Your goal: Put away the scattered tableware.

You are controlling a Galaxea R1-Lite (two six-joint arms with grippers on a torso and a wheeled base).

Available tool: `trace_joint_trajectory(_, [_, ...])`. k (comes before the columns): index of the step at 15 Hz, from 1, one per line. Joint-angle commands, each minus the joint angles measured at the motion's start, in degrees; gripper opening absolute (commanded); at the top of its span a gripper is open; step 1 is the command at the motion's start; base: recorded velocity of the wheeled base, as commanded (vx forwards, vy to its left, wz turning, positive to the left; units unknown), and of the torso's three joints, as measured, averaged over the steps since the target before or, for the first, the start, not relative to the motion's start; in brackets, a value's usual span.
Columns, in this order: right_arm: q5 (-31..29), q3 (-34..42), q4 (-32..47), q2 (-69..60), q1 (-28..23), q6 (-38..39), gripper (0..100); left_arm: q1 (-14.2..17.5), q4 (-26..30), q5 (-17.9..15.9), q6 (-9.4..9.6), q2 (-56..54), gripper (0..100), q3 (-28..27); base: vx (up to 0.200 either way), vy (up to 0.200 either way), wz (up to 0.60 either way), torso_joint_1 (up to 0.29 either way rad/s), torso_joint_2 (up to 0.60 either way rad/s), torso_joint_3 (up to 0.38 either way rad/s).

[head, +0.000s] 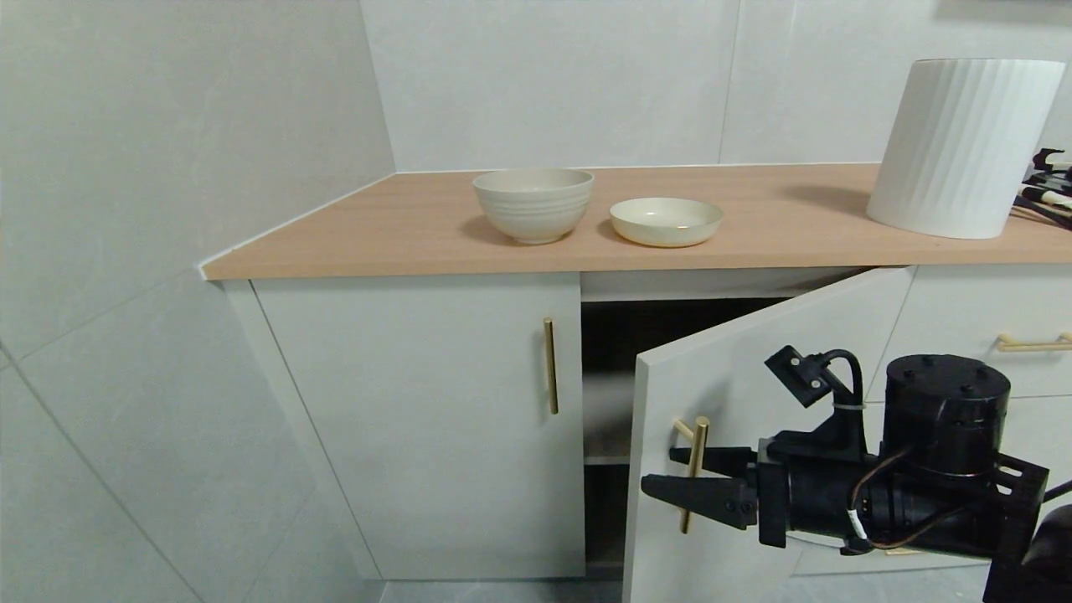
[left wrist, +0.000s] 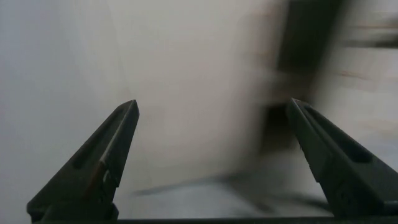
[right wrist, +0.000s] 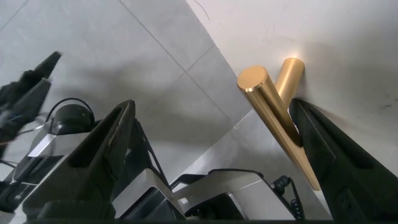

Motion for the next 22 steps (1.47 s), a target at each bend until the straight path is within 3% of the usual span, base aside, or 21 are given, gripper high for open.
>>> trace_joint_trajectory(1, [0.0, 0.1, 0.0, -0.2, 0.0, -0.1, 100, -0.5, 3.7, -13.3, -7.09, 8.8, 100, -9.3, 0.000, 0.000, 0.00, 0.000, 0.00, 0.000])
trace_joint_trajectory(3, [0.0, 0.1, 0.0, -0.2, 0.0, -0.1, 100, -0.5, 2.2, -24.9, -15.08, 19.8, 100, -17.1, 0.000, 0.000, 0.00, 0.000, 0.00, 0.000])
trace_joint_trajectory(4, [0.0, 0.1, 0.0, -0.4, 0.0, -0.1, 100, -0.5, 1.2, -28.6, -16.32, 25.2, 100, -19.6, 0.000, 0.000, 0.00, 0.000, 0.00, 0.000])
trace_joint_trajectory(7, [0.0, 0.2, 0.0, -0.9, 0.0, -0.1, 100, -3.0, -3.8, -36.6, -15.61, 44.8, 100, -24.2, 0.000, 0.000, 0.00, 0.000, 0.00, 0.000])
trace_joint_trajectory(9, [0.0, 0.2, 0.1, -0.6, -0.1, -0.1, 100, -6.8, -13.0, -36.6, -15.44, 56.2, 100, -23.5, 0.000, 0.000, 0.00, 0.000, 0.00, 0.000])
trace_joint_trajectory(11, [0.0, 0.2, 0.0, -0.5, -0.1, -0.1, 100, -7.2, -20.2, -36.6, -15.17, 63.8, 100, -23.1, 0.000, 0.000, 0.00, 0.000, 0.00, 0.000])
trace_joint_trajectory(12, [-0.1, 0.2, 0.0, -0.6, -0.1, -0.1, 100, -8.5, -27.5, -36.6, -15.17, 71.6, 100, -23.1, 0.000, 0.000, 0.00, 0.000, 0.00, 0.000])
trace_joint_trajectory(14, [0.0, 0.2, 0.1, -0.6, -0.1, -0.1, 100, -11.0, -32.5, -36.2, -15.35, 78.2, 100, -23.0, 0.000, 0.000, 0.00, 0.000, 0.00, 0.000])
trace_joint_trajectory(20, [-0.1, 0.2, 0.1, -0.3, -0.1, -0.1, 100, -16.0, -38.4, -35.8, -15.35, 89.1, 100, -22.9, 0.000, 0.000, 0.00, 0.000, 0.00, 0.000])
trace_joint_trajectory(22, [0.0, 0.2, 0.1, 0.0, -0.1, -0.1, 100, -18.1, -39.3, -32.5, -15.26, 91.0, 100, -22.6, 0.000, 0.000, 0.00, 0.000, 0.00, 0.000])
